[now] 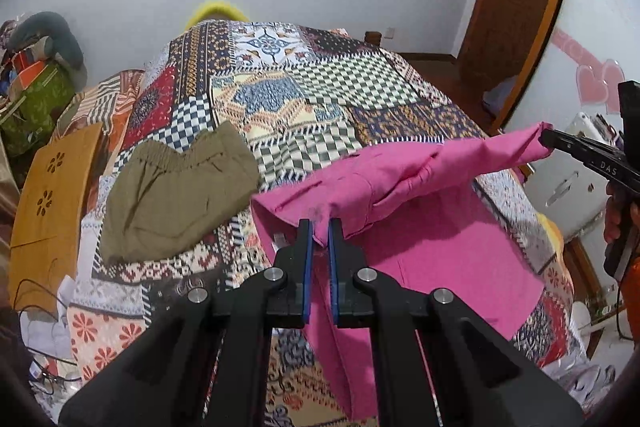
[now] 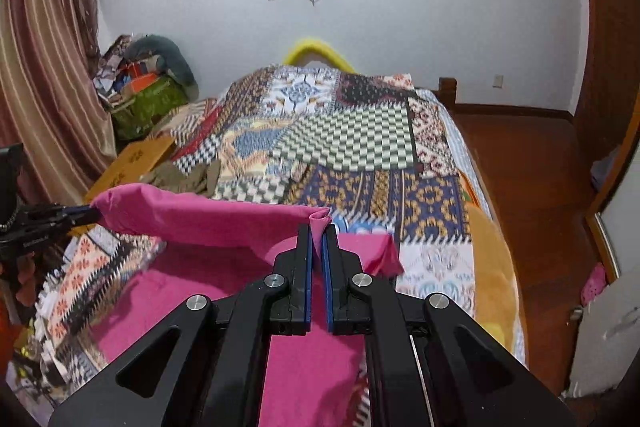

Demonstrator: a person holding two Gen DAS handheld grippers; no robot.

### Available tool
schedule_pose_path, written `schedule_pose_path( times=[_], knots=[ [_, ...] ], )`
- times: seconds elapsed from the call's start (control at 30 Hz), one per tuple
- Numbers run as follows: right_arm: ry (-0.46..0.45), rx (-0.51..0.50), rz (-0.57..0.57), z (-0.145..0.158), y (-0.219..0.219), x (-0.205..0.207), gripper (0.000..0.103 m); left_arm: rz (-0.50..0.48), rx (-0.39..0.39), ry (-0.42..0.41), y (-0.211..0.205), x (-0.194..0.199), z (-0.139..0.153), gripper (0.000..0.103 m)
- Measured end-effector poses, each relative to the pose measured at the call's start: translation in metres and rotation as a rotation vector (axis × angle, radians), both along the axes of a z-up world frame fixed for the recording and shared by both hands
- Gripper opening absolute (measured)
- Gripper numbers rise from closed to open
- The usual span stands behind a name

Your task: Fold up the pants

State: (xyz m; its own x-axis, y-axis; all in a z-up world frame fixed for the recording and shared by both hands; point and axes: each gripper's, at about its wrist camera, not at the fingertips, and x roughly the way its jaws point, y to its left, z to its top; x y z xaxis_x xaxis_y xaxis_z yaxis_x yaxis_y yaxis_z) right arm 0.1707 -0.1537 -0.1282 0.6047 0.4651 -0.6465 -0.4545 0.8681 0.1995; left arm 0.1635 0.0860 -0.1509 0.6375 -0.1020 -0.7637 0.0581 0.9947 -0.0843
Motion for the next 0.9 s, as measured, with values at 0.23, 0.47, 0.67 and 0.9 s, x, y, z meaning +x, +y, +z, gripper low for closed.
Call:
schedule_pose_path(
  times=[0.23,0.47,0.67,0.9],
  knots=[
    [0.071,-0.017,-0.009,-0.03,-0.012,-0.022,0.004,-0.065,0.005,0.058,-0.013,-0.018,-0.02,0.006],
    [0.15,-0.029,-0.02,-0.063,-0.024,-0.039,0.004,-0.078,0.026,0.116,-0.019,-0.028,-0.045,0.006],
    [0.186,-0.059,-0.004,-0.08,-0.024,-0.052,0.004,-0.067,0.018,0.156,-0.016,-0.037,-0.064,0.006],
    [0.206,-0.078,-0.006,-0.082,-0.028,-0.061,0.006,-0.058,0.018,0.181,-0.015,-0.048,-0.071,0.006]
  ],
)
